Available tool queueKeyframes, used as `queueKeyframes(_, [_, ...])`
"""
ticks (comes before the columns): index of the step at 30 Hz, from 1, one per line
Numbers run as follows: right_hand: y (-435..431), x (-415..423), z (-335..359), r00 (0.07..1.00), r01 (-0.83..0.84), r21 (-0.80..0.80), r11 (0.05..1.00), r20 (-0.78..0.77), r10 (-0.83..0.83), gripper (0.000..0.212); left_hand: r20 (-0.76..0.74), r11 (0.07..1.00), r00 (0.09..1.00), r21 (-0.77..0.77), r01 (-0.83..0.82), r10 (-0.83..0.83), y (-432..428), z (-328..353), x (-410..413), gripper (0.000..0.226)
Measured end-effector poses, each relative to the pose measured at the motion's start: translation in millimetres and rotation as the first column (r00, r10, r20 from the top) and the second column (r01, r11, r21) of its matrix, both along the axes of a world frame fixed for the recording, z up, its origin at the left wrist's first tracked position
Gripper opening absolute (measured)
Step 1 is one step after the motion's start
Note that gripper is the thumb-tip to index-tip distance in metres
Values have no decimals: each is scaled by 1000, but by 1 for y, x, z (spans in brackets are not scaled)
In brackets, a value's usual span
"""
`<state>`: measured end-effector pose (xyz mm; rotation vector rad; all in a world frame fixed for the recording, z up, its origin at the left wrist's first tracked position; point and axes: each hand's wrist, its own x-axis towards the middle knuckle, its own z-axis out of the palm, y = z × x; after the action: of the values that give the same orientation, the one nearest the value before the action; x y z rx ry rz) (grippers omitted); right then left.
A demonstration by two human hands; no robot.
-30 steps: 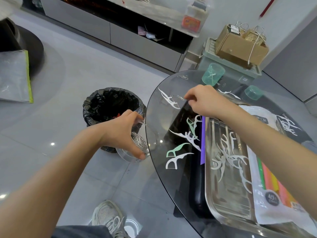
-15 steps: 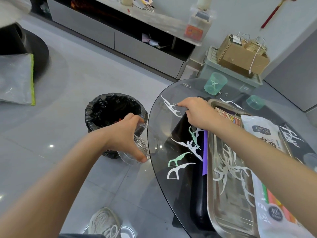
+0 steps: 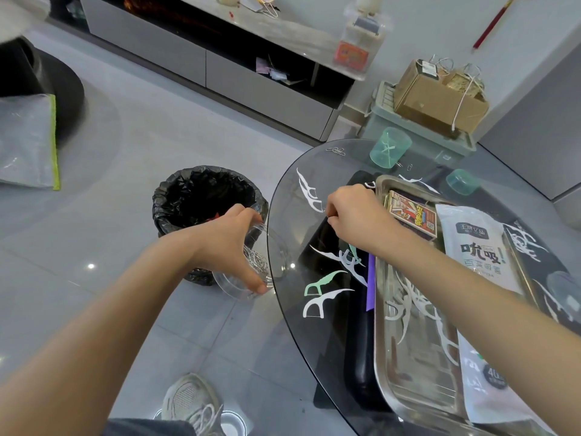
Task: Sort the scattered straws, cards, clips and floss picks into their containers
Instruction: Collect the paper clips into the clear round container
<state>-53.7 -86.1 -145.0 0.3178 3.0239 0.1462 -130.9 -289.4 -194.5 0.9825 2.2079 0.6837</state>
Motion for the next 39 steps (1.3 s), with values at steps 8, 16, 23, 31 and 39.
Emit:
queueKeyframes(8, [-22, 12, 4, 997, -83, -155, 984, -12, 82, 16, -10, 1000, 1000, -3, 6, -6, 1, 2, 1, 113])
queueKeyframes(16, [-30, 9, 2, 996, -88, -217, 972, 0, 90, 30, -1, 999, 999, -9, 40, -40, 2, 1, 2, 116])
queueKeyframes(23, [-64, 4, -7, 964, -265, -159, 951, -66, 258, 24, -51, 999, 998, 5, 35, -35, 3, 4, 4, 105])
queueKeyframes(31, [-82, 7, 1, 940, -341, -455, 822, -145, 310, 22, -77, 999, 997, 32, 7, -5, -4, 3, 2, 76])
queueKeyframes(39, [-34, 15, 30, 954, -258, -463, 848, -264, 146, 19, -78, 997, 994, 7, -81, 81, -20, 15, -18, 115])
